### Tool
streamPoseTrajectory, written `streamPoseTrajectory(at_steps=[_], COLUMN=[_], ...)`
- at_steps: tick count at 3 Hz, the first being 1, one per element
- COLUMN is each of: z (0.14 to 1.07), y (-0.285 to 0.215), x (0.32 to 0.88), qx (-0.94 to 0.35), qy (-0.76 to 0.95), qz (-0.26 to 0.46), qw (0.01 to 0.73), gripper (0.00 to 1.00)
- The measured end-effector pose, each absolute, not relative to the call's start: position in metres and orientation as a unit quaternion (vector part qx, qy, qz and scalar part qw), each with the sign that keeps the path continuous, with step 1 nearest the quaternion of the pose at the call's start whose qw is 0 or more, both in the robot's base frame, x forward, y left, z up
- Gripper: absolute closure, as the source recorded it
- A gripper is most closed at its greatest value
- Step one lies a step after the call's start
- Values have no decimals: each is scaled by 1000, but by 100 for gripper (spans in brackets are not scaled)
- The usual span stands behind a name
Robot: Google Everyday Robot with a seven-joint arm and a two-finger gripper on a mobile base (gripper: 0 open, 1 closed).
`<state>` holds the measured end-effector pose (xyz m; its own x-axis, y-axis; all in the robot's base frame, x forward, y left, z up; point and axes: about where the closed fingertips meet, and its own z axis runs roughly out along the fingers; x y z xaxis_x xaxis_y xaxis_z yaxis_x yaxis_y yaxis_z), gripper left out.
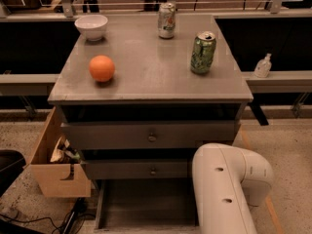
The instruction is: Close bottom drawer
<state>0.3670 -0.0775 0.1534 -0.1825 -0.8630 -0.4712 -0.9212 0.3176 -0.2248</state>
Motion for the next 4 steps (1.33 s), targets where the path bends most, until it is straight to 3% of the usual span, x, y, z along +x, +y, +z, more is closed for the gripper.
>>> streamPoseTrajectory(at_steps=[3, 4], z=[147, 135], y=[-74, -75], x=[386, 419], qx=[-579, -569], qy=[764, 764], qz=[43, 19], qw=[281, 302], gripper=[100, 100])
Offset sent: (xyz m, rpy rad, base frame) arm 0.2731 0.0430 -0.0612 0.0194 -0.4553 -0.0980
